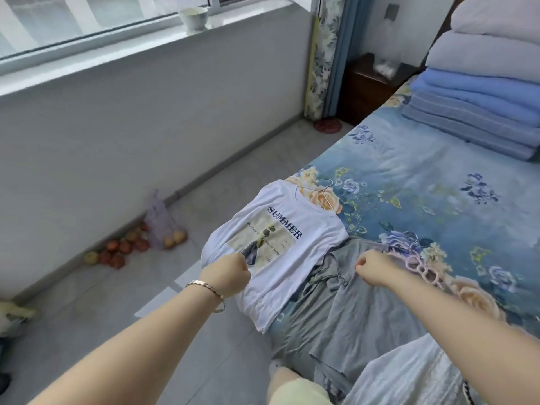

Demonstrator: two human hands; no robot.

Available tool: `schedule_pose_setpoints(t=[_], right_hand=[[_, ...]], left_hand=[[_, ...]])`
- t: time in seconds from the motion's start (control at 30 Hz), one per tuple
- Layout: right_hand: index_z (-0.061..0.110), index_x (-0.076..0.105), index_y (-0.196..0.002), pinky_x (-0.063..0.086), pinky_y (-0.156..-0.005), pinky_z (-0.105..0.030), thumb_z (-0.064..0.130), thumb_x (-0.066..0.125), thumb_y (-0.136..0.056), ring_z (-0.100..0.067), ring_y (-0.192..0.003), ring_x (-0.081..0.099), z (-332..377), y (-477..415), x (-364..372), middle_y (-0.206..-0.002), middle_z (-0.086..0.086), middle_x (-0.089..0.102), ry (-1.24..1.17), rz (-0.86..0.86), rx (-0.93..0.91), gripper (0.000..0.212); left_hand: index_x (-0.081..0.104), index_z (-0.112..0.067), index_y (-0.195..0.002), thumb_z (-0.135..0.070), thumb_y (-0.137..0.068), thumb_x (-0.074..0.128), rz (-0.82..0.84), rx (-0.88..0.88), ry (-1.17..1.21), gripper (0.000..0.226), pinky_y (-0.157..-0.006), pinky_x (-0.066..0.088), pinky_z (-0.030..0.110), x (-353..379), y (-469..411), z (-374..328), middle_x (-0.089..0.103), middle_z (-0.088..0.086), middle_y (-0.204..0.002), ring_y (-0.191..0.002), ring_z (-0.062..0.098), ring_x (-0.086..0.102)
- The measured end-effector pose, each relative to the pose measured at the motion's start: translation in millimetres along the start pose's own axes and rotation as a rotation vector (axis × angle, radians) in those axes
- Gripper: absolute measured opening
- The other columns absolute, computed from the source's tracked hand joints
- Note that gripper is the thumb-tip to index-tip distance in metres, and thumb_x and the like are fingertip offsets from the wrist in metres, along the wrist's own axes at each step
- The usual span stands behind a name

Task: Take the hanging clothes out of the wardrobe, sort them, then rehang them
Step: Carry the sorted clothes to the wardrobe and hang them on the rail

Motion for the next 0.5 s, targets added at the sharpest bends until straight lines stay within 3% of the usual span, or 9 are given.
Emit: schedule_pose_setpoints(t=[0.07, 0.17, 0.23, 0.3, 0.33, 0.4, 0.5], right_hand=[[0.007, 0.063, -0.079, 0.032, -0.05, -0.023, 0.006, 0.044, -0.088, -0.02, -0.061, 0.045, 7.6, -33.1, 3.6, -0.059, -0.009, 0.052, -0.037, 0.016, 0.048, 0.021], [-0.004, 0.066, -0.1, 0.042, -0.065, -0.025, 0.011, 0.045, -0.09, -0.022, -0.073, 0.055, 20.4, -94.4, 13.3, -0.093, -0.021, 0.068, -0.101, 0.056, 0.086, 0.027], [0.005, 0.066, -0.087, 0.046, -0.073, -0.028, 0.015, 0.043, -0.092, -0.027, -0.087, 0.061, 26.2, -136.9, 18.6, -0.098, -0.016, 0.067, -0.085, 0.083, 0.102, 0.026], [0.013, 0.054, -0.068, 0.042, -0.07, -0.027, 0.015, 0.041, -0.092, -0.029, -0.09, 0.06, 34.7, -183.7, 19.1, -0.087, -0.012, 0.062, -0.074, 0.106, 0.105, 0.028], [0.014, 0.053, -0.068, 0.039, -0.07, -0.027, 0.014, 0.04, -0.093, -0.029, -0.092, 0.059, 38.7, -205.4, 18.6, -0.086, -0.012, 0.061, -0.062, 0.122, 0.111, 0.027], [0.012, 0.061, -0.085, 0.042, -0.077, -0.027, 0.012, 0.04, -0.093, -0.029, -0.104, 0.058, 45.0, -248.2, 16.8, -0.106, -0.012, 0.064, -0.022, 0.141, 0.13, 0.022], [0.012, 0.064, -0.091, 0.044, -0.085, -0.026, 0.01, 0.043, -0.09, -0.028, -0.112, 0.055, 45.3, -309.9, 18.8, -0.123, -0.013, 0.059, 0.008, 0.152, 0.184, 0.02]], left_hand=[[0.043, -0.024, -0.082, -0.012, -0.084, 0.037, 0.015, 0.003, -0.041, 0.014, -0.049, 0.021, 0.023, -4.8, -36.7, 5.5, 0.046, -0.002, -0.075, -0.071, 0.019, 0.039], [0.052, -0.023, -0.086, -0.014, -0.089, 0.035, 0.033, 0.008, -0.112, 0.019, -0.051, 0.028, 0.022, -7.9, -100.0, 11.3, 0.053, -0.002, -0.083, -0.072, 0.019, 0.045], [0.06, -0.018, -0.094, -0.016, -0.091, 0.035, 0.056, -0.007, -0.131, 0.026, -0.052, 0.031, 0.022, -8.0, -140.5, 11.3, 0.058, -0.001, -0.086, -0.072, 0.019, 0.048], [0.061, -0.016, -0.1, -0.019, -0.092, 0.034, 0.091, -0.018, -0.095, 0.028, -0.054, 0.036, 0.024, -5.9, -187.6, 6.6, 0.061, -0.001, -0.088, -0.073, 0.019, 0.052], [0.06, -0.016, -0.099, -0.02, -0.092, 0.034, 0.116, -0.016, -0.066, 0.027, -0.058, 0.041, 0.025, -5.2, -210.6, 2.3, 0.063, -0.002, -0.09, -0.075, 0.019, 0.055], [0.058, -0.019, -0.096, -0.02, -0.091, 0.035, 0.16, -0.025, -0.012, 0.024, -0.07, 0.048, 0.028, -3.5, -257.3, -7.6, 0.066, -0.002, -0.096, -0.084, 0.02, 0.061], [0.056, -0.024, -0.102, -0.02, -0.091, 0.036, 0.192, -0.032, -0.005, 0.023, -0.076, 0.05, 0.028, 2.2, -322.1, -21.5, 0.066, -0.004, -0.102, -0.091, 0.018, 0.061]])
Point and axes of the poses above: each hand's wrist, its own y-axis away from the middle knuckle, its own x-axis out of the palm, z = x × y, the point moved 3 cm from there along -y, towards the middle knuckle
